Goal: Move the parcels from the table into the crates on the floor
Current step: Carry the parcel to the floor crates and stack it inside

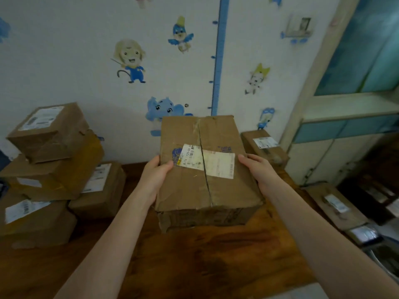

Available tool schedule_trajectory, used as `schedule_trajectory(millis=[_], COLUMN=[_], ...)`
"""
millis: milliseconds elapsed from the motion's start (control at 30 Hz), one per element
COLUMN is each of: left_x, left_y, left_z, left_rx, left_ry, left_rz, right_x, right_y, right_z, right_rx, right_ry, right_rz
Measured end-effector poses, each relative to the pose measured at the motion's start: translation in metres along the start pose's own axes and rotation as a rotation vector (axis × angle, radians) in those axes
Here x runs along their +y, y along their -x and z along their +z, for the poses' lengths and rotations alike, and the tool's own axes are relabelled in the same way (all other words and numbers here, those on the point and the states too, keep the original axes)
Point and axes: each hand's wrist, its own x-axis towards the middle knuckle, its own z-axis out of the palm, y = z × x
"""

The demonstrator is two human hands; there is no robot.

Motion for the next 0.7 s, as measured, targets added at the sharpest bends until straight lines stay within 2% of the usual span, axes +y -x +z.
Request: schedule_trajectory(millis=[167, 467, 700], left_x=[-0.005, -0.012, -0.011], left_y=[0.012, 0.049, 0.051], left_z=[0.083, 0.279, 0.386], left_rx=[-0.049, -0.133, -0.198], left_ry=[-0.028, -0.028, -0.001], left_rz=[0.007, 0.009, 0.003], right_x=[-0.002, -0.01, -0.012], right_y=[0.01, 0.009, -0.013], right_z=[-0.086, -0.285, -0.387], right_rx=[0.052, 0.132, 0.194], right_ry=[-0.023, 0.017, -0.008], right_rz=[0.003, -0.038, -0.022])
